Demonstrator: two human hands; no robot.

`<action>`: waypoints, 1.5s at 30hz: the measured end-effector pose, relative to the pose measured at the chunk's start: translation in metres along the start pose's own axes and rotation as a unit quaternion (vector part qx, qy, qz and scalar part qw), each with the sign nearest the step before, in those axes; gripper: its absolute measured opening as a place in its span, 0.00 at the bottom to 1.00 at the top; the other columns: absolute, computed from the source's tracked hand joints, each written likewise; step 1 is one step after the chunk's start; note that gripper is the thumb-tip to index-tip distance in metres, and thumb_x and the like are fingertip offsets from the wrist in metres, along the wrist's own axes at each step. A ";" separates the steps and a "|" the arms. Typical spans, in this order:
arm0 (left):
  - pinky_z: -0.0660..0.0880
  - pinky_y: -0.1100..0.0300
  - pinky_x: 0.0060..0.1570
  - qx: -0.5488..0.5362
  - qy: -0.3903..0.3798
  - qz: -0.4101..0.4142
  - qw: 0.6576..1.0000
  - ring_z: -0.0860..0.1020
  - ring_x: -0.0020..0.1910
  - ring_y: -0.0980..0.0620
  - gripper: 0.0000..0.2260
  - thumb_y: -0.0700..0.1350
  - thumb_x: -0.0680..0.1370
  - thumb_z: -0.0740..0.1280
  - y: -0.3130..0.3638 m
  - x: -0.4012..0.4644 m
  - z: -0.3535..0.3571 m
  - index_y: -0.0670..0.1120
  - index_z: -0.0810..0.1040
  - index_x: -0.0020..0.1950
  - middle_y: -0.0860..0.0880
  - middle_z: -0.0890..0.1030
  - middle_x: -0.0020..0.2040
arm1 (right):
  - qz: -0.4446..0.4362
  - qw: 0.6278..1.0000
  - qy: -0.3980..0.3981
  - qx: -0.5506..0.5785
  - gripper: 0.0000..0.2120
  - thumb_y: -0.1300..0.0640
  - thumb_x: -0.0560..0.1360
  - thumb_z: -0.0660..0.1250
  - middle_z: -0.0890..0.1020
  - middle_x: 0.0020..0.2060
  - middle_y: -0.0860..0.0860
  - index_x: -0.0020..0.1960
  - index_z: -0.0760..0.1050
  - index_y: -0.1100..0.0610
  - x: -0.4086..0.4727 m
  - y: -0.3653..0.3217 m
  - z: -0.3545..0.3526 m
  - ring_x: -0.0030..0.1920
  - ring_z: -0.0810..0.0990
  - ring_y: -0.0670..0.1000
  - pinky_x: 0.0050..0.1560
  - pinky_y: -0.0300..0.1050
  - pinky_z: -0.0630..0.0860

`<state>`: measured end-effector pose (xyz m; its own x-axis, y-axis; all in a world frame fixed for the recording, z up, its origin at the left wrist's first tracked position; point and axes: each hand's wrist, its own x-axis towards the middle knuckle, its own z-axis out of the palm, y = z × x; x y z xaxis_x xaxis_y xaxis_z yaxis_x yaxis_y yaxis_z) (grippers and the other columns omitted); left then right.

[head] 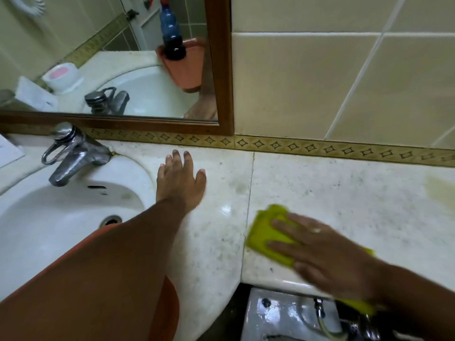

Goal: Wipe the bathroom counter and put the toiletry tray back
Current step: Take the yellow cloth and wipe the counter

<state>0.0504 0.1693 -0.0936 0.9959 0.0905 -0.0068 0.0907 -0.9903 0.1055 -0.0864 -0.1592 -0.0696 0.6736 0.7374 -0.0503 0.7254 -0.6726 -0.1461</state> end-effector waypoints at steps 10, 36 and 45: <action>0.65 0.38 0.70 0.084 0.047 0.097 0.991 0.62 0.73 0.32 0.28 0.58 0.78 0.52 0.064 -0.030 -0.029 0.45 0.62 0.75 0.36 0.66 0.75 | 0.394 0.918 0.022 0.034 0.27 0.40 0.80 0.44 0.49 0.79 0.47 0.78 0.50 0.42 -0.157 0.026 0.005 0.79 0.46 0.54 0.75 0.54 0.55; 0.47 0.43 0.77 0.003 -0.063 0.276 0.959 0.49 0.81 0.43 0.36 0.73 0.75 0.38 0.218 -0.064 0.020 0.61 0.48 0.80 0.45 0.49 0.82 | 0.631 0.768 0.101 0.050 0.31 0.53 0.77 0.55 0.51 0.80 0.55 0.78 0.51 0.47 -0.104 0.151 -0.020 0.78 0.48 0.63 0.76 0.58 0.50; 0.47 0.42 0.77 0.002 -0.067 0.279 0.958 0.48 0.81 0.43 0.39 0.74 0.72 0.35 0.220 -0.066 0.012 0.60 0.49 0.80 0.45 0.48 0.82 | 0.447 0.887 0.091 0.072 0.27 0.47 0.79 0.51 0.55 0.79 0.48 0.77 0.53 0.39 -0.179 0.072 0.009 0.77 0.54 0.60 0.71 0.60 0.61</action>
<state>0.0043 -0.0558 -0.0816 0.8808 -0.4670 -0.0784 -0.4559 -0.8810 0.1261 -0.1559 -0.3395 -0.0803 0.9916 -0.1186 -0.0512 -0.1278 -0.9589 -0.2534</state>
